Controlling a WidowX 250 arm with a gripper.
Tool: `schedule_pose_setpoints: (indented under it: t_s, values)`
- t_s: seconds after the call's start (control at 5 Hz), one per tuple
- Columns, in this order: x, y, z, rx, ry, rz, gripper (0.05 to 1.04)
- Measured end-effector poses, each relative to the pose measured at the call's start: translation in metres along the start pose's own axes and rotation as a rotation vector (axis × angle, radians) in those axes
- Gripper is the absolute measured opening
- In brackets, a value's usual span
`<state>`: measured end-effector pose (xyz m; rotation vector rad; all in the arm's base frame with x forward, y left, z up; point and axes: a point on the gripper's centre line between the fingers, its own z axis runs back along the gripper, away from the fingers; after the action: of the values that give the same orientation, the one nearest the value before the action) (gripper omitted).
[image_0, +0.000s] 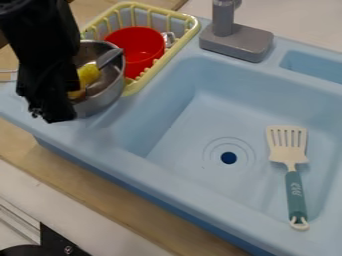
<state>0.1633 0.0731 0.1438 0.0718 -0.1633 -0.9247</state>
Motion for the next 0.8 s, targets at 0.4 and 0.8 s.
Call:
schedule_pose_setpoints:
  t_s: [0.4,0.8]
  values:
    - [0.011,-0.003,0.014,-0.016,-0.003,0.073,0.999]
    - [0.038,0.007,0.031,0.015,-0.001,0.111,0.999]
